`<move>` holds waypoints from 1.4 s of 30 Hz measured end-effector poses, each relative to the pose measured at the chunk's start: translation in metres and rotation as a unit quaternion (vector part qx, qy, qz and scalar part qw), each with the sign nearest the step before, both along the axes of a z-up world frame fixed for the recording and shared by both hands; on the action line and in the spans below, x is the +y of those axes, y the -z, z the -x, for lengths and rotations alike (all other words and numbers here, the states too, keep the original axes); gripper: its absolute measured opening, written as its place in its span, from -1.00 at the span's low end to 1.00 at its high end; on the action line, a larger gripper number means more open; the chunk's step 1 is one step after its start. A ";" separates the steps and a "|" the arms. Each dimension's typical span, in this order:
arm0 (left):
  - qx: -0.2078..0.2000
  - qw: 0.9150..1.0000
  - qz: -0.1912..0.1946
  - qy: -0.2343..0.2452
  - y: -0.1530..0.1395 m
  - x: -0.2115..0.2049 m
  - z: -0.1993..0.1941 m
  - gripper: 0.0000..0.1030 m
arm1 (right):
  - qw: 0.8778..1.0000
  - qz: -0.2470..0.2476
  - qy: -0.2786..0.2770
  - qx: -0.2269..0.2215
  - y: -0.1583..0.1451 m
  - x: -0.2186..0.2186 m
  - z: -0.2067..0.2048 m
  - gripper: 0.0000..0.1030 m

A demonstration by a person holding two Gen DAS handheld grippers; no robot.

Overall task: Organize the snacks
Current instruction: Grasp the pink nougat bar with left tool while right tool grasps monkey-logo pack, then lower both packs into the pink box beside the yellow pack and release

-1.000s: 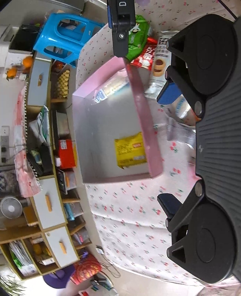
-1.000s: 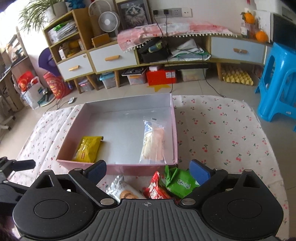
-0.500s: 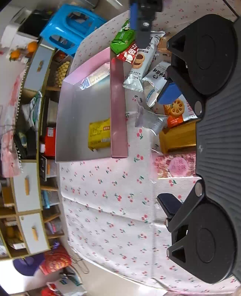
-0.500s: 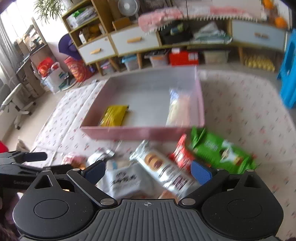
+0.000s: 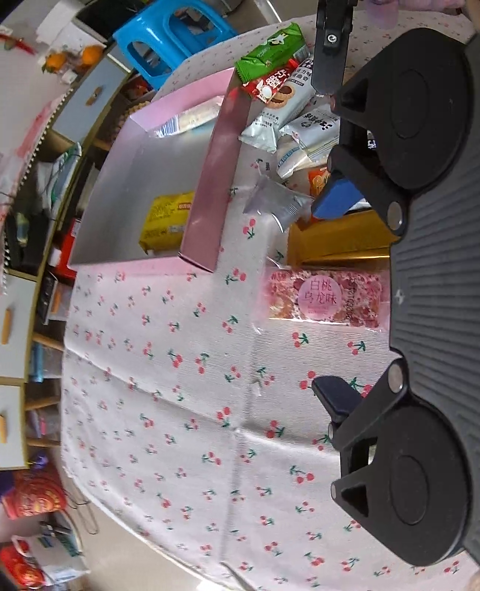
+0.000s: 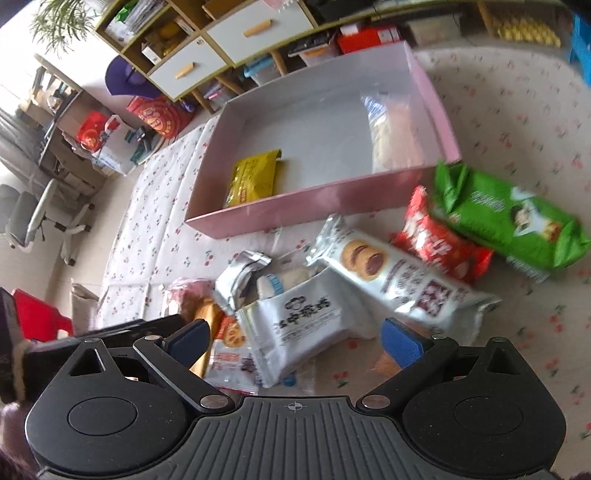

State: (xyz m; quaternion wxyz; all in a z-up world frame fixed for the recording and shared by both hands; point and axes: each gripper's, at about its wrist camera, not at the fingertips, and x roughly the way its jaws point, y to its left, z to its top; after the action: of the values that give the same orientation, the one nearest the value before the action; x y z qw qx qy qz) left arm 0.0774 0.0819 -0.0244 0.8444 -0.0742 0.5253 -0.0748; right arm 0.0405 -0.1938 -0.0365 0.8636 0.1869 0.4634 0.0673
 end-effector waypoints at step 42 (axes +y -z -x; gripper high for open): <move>-0.005 1.000 0.011 -0.019 -0.006 0.014 -0.005 -0.40 | 0.997 0.073 -0.017 -0.004 0.000 0.021 -0.017 0.34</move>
State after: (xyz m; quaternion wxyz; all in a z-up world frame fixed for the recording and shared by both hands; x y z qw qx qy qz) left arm 0.0823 0.0957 -0.0180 0.8473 -0.0933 0.5188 -0.0651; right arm 0.0570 -0.1725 -0.0367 0.8756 0.1152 0.4666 0.0483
